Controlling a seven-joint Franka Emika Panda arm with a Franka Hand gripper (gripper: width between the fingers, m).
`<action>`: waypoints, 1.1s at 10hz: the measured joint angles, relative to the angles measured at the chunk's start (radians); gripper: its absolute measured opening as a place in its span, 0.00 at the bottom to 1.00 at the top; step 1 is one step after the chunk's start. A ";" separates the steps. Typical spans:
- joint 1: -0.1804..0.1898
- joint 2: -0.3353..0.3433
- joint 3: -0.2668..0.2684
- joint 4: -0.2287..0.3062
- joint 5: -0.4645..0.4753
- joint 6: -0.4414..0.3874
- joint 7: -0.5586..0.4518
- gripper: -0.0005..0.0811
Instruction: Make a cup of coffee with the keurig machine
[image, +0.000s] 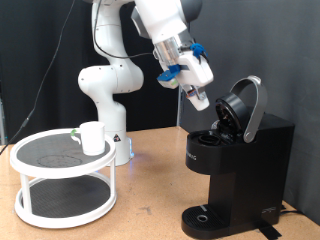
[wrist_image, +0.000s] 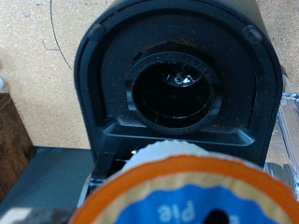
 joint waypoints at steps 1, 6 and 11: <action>0.000 0.009 0.012 -0.006 -0.004 0.011 0.007 0.49; 0.000 0.065 0.053 -0.031 -0.011 0.084 0.032 0.49; 0.000 0.108 0.068 -0.036 -0.011 0.124 0.033 0.49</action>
